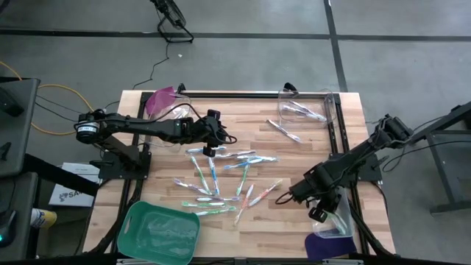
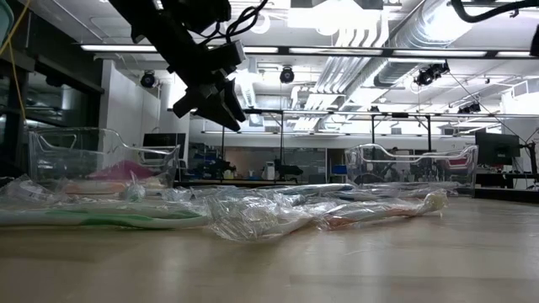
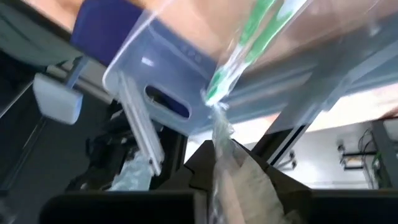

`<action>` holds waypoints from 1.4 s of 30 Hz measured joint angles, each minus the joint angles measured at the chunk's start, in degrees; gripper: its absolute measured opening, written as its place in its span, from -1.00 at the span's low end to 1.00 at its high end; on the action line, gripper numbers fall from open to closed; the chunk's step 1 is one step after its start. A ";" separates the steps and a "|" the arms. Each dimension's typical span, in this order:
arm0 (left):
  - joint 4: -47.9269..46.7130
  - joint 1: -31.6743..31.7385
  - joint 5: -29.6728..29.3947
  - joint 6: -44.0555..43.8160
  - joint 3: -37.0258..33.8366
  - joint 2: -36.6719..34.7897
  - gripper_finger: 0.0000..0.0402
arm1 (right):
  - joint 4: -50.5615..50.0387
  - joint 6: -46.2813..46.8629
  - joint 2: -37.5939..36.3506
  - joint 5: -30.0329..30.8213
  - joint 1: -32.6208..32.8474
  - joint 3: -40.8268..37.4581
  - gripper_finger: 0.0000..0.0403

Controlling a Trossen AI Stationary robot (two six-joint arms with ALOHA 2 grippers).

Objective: Pick & Place Toothbrushes
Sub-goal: Put the green toothbrush into the white bin

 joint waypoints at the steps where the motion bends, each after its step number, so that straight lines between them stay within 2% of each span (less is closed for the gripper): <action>1: 0.00 0.00 0.00 0.00 0.00 0.00 -0.12 | -0.02 0.00 0.00 0.54 0.00 0.00 -0.79; 13: -0.04 0.00 0.00 -0.02 0.00 0.00 -0.12 | -0.16 1.15 0.00 3.44 0.00 0.00 -0.13; 18: -0.35 0.00 0.00 -0.02 0.00 0.00 -0.12 | -0.22 3.44 -0.22 1.53 0.00 0.00 0.01; 21: -0.33 0.00 0.00 -0.03 0.00 0.00 -0.12 | 0.75 3.45 -1.54 3.06 0.04 0.00 0.02; 24: -0.30 0.01 0.00 -0.05 0.00 0.00 -0.12 | 2.48 1.94 -3.12 8.62 0.04 0.00 0.03; 30: -0.28 0.00 -0.02 -0.17 0.00 0.00 -0.12 | 8.52 -4.09 -4.13 24.41 1.35 0.00 0.03; 35: -0.31 0.01 -0.02 -0.17 0.00 -0.01 -0.12 | 12.88 -9.27 -2.87 30.97 5.29 0.00 0.03; 42: -0.29 0.00 0.00 -0.29 0.00 0.00 -0.12 | 13.50 -12.46 -0.79 41.38 9.71 0.02 0.03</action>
